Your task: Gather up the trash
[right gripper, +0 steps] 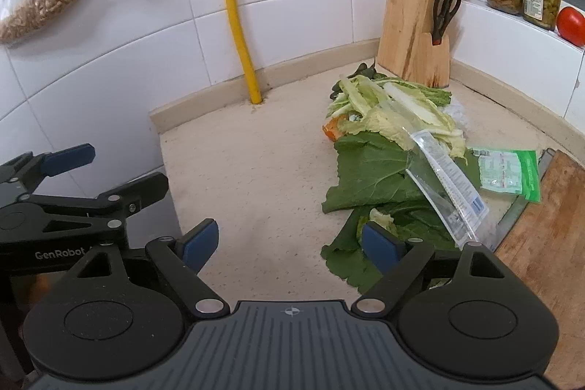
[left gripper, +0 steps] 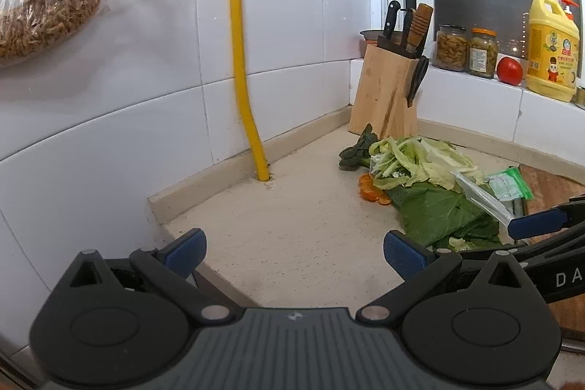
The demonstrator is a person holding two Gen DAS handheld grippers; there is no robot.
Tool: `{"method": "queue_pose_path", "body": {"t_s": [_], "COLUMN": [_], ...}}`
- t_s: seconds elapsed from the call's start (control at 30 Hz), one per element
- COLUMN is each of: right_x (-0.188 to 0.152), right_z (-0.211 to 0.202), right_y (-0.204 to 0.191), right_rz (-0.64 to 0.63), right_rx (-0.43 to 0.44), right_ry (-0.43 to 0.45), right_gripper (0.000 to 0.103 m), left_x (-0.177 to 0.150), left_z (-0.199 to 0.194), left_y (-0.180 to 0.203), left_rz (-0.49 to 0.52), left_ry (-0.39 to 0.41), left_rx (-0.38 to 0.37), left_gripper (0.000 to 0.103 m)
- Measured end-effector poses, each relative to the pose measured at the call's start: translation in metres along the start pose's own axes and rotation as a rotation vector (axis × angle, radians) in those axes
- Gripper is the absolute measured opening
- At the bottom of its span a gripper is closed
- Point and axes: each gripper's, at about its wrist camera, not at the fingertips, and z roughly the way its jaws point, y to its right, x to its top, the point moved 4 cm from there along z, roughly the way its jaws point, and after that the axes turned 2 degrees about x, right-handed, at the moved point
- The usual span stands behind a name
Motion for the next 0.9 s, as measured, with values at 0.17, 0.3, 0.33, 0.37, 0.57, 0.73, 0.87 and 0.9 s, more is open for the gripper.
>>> {"method": "queue_pose_path", "body": {"t_s": [0.17, 0.3, 0.33, 0.37, 0.57, 0.73, 0.87, 0.9], "right_x": [0.002, 0.002, 0.002, 0.003, 0.006, 0.003, -0.001, -0.002], "right_z": [0.000, -0.001, -0.002, -0.003, -0.013, -0.024, -0.027, -0.028], "right_y": [0.003, 0.007, 0.009, 0.010, 0.023, 0.038, 0.052, 0.055], "right_rz": [0.008, 0.015, 0.016, 0.019, 0.044, 0.079, 0.115, 0.121], "right_rx": [0.002, -0.003, -0.005, -0.008, -0.032, -0.058, -0.083, -0.088], "right_ry": [0.003, 0.005, 0.008, 0.011, 0.052, 0.085, 0.085, 0.087], "right_gripper": [0.090, 0.090, 0.090, 0.090, 0.090, 0.090, 0.090, 0.090], "left_x": [0.000, 0.001, 0.002, 0.002, 0.009, 0.012, 0.016, 0.017], "left_z": [0.004, 0.005, 0.005, 0.004, -0.029, -0.070, -0.083, -0.084], "left_y": [0.000, 0.002, 0.003, 0.004, 0.011, 0.041, 0.060, 0.063], "left_rz": [-0.006, -0.007, -0.007, -0.007, 0.031, 0.246, 0.323, 0.330], "left_ry": [-0.012, -0.008, -0.007, -0.002, 0.245, 0.610, 0.752, 0.768], "left_rx": [0.004, 0.001, -0.002, -0.006, 0.179, 0.446, 0.508, 0.510], "left_gripper": [0.100, 0.100, 0.100, 0.100, 0.100, 0.100, 0.101, 0.101]}}
